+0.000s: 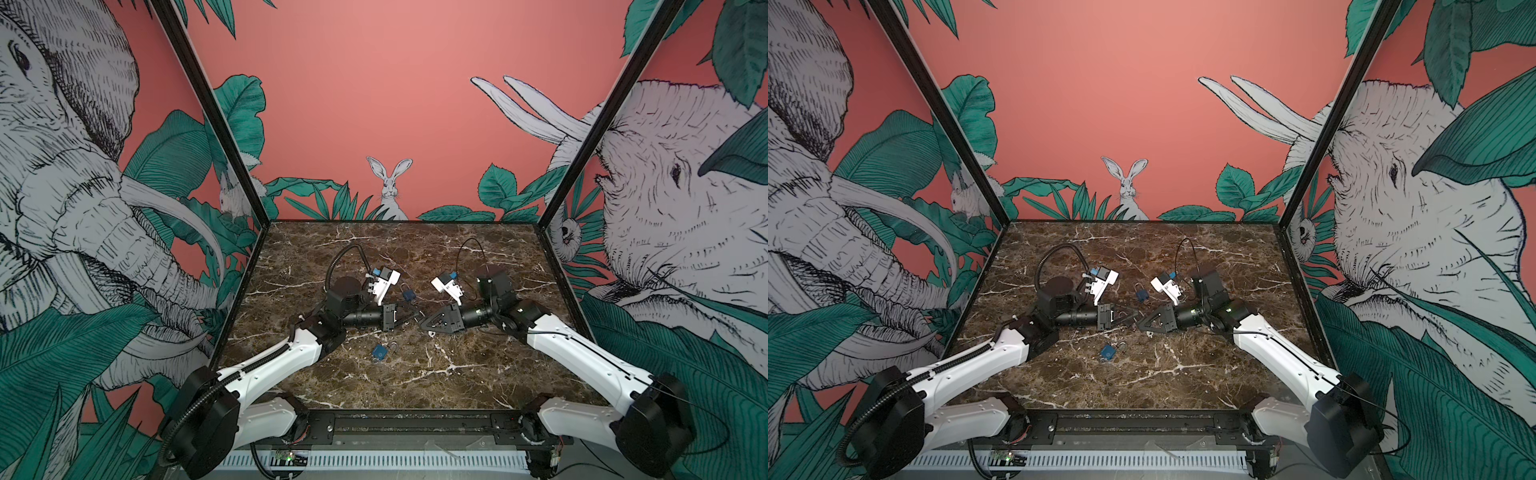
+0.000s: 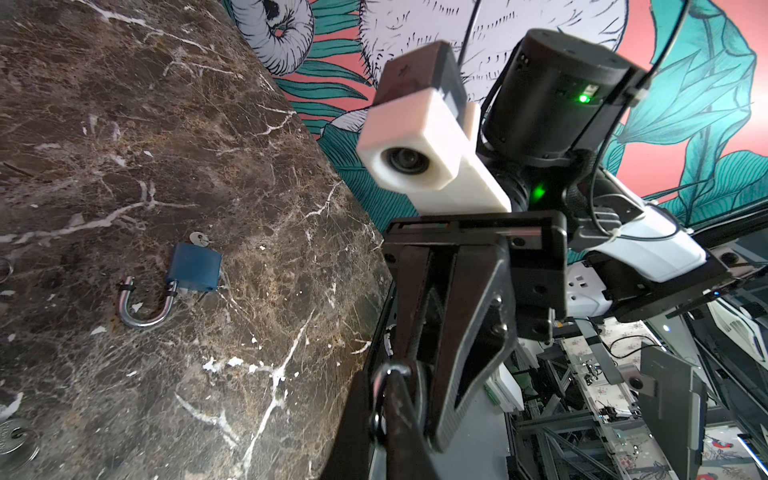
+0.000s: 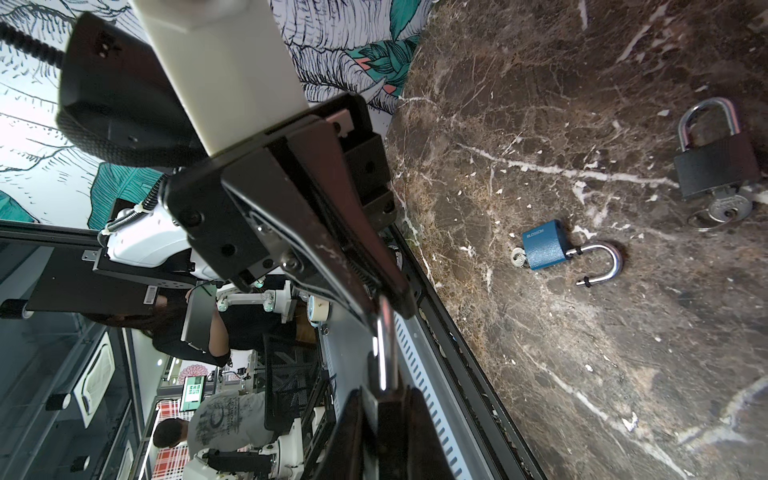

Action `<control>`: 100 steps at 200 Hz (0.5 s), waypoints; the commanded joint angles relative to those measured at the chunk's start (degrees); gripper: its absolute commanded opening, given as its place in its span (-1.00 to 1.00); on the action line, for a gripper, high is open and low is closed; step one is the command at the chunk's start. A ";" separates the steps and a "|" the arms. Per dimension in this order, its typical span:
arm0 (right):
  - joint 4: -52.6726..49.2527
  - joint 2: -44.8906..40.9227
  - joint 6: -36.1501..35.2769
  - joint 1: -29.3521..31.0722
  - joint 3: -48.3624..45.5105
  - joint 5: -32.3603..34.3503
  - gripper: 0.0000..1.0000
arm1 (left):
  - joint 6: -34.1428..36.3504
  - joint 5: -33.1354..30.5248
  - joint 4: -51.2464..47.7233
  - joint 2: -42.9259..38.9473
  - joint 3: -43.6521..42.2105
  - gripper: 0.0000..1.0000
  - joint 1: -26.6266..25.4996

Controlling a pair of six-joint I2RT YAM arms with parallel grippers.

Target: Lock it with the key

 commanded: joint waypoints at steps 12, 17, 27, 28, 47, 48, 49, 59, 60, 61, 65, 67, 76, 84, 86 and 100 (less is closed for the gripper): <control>20.42 0.19 -1.28 -0.33 7.76 1.38 -1.00 | -1.21 6.61 -5.42 1.29 -3.45 -1.00 -6.28; 20.36 0.26 -1.42 -0.33 7.87 1.43 -1.00 | -1.33 6.53 -5.30 1.20 -3.61 -1.00 -6.44; 20.12 0.45 -1.51 -0.39 8.13 1.46 -1.00 | -1.66 6.18 -4.75 1.06 -4.09 -1.00 -6.82; 20.09 0.52 -1.50 -0.41 8.15 1.52 -1.00 | -1.76 6.18 -4.65 1.00 -4.12 -1.00 -6.86; 19.88 0.91 -1.84 -0.36 8.59 1.61 -1.00 | -2.30 6.00 -3.58 0.72 -4.93 -1.00 -7.45; 19.84 0.88 -1.89 -0.40 8.64 1.68 -1.00 | -2.34 5.96 -3.58 0.74 -4.93 -1.00 -7.44; 19.78 0.87 -1.91 -0.41 8.66 1.72 -1.00 | -2.32 6.02 -3.54 0.71 -4.93 -1.00 -7.44; 19.65 1.08 -2.32 -0.52 8.78 1.77 -1.00 | -2.29 6.10 -3.73 0.55 -5.02 -1.00 -7.68; 19.64 1.10 -2.35 -0.52 8.82 1.80 -1.00 | -2.30 6.01 -3.75 0.57 -5.07 -1.00 -7.73; 19.59 1.15 -2.41 -0.52 8.88 1.82 -1.00 | -2.30 6.01 -3.76 0.58 -5.09 -1.00 -7.76; 19.31 1.27 -2.60 -0.57 8.91 1.86 -1.00 | -2.35 6.01 -3.62 0.48 -5.19 -1.00 -7.97; 19.11 1.35 -2.72 -0.60 9.01 1.85 -1.00 | -2.38 6.09 -3.49 0.43 -5.24 -1.00 -8.03; 18.93 1.66 -2.90 -0.69 9.18 1.84 -1.00 | -2.23 6.11 -3.56 0.57 -5.20 -1.00 -8.67; 18.80 1.95 -3.25 -0.83 9.37 1.93 -1.00 | -2.15 6.04 -3.85 0.78 -5.20 -1.00 -9.20; 18.76 2.03 -3.32 -0.86 9.38 2.00 -1.00 | -2.13 6.03 -3.85 0.86 -5.20 -1.00 -9.35; 19.22 2.49 -3.30 -1.05 9.71 2.02 -1.00 | -2.17 5.92 -3.74 1.36 -5.20 -1.00 -10.21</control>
